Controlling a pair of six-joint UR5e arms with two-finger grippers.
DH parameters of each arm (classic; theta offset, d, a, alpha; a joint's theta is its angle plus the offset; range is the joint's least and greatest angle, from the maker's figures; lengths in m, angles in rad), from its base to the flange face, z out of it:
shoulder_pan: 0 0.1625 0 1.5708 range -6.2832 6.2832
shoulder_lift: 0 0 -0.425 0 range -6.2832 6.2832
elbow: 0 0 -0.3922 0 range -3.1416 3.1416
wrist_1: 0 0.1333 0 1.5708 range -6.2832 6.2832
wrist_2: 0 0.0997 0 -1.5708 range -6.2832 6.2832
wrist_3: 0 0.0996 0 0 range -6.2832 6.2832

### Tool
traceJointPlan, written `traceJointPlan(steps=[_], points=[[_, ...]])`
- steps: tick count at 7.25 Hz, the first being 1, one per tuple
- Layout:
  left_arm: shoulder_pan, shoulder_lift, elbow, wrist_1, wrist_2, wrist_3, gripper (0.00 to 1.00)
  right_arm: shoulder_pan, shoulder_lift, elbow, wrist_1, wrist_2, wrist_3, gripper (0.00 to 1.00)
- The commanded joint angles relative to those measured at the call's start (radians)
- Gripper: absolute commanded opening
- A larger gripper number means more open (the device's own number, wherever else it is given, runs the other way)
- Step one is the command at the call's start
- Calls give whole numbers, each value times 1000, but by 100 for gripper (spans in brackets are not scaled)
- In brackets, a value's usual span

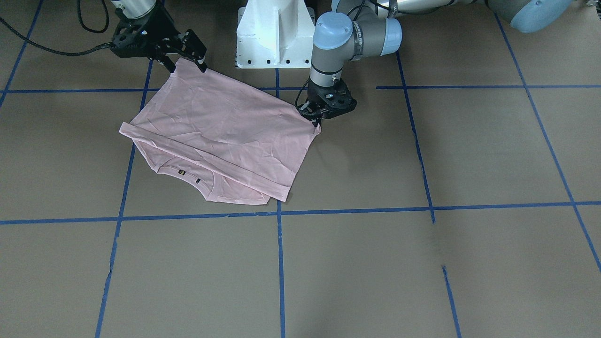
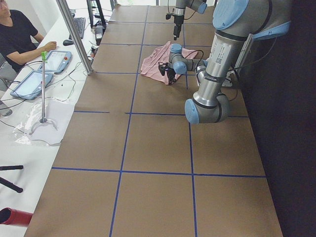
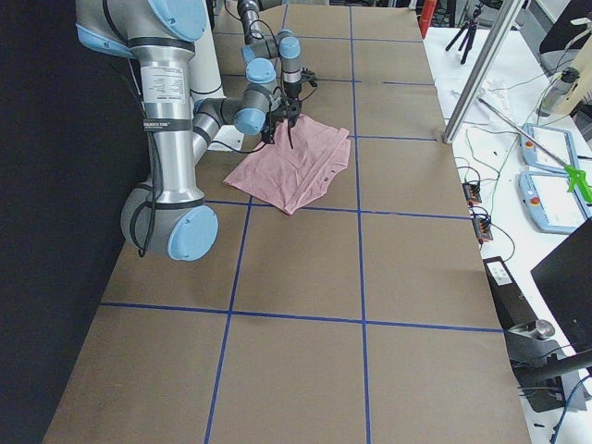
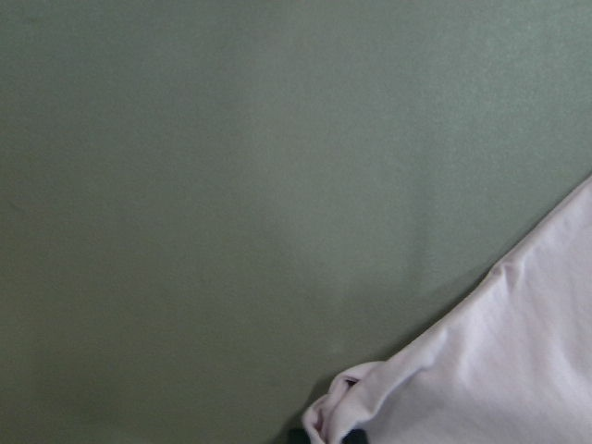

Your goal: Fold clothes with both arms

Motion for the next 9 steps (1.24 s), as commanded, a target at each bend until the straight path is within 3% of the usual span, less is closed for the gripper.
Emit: traceJointPlan(steps=[1, 5, 7, 9], points=[[-14, 0, -12, 1, 3, 0, 0, 3, 1, -6, 0, 0, 0, 100], [-181, -13, 45, -10, 8, 60, 0, 16, 4, -15, 0, 0, -5, 100], [-273, -102, 207, -67, 58, 248, 0, 29, 5, -21, 0, 0, -9, 100], [-349, -136, 342, -267, 77, 408, 0, 45, 24, -28, 0, 0, -9, 100]])
